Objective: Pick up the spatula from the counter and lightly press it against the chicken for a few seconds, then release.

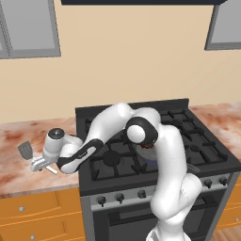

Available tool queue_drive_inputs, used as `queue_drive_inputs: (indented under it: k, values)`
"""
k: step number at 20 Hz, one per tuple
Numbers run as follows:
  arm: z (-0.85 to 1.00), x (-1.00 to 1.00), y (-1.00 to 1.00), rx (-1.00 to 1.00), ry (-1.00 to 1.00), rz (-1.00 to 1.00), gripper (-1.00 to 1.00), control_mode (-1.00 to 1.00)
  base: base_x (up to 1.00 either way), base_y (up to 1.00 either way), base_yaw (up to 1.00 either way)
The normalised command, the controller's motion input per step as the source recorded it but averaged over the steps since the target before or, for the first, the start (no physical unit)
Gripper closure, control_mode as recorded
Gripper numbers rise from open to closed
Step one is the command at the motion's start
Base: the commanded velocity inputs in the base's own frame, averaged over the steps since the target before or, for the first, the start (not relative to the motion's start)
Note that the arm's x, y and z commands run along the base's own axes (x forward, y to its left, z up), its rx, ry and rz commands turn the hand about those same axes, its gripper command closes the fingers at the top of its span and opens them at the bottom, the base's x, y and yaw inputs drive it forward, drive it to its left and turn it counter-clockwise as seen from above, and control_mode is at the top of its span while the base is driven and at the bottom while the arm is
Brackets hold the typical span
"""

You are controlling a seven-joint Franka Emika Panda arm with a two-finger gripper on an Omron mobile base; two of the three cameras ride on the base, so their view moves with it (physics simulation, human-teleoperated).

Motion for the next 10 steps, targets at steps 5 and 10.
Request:
queue_drive_inputs:
  k: [5, 10]
  values:
    - [-0.15, 0.02, 0.11, 0.0, 0.0, 0.0, 1.0, -1.0, 0.0, 0.0, 0.0]
    - [-0.06, 0.0, 0.01, 0.0, 0.0, 0.0, 1.0, -1.0, 0.0, 0.0, 0.0]
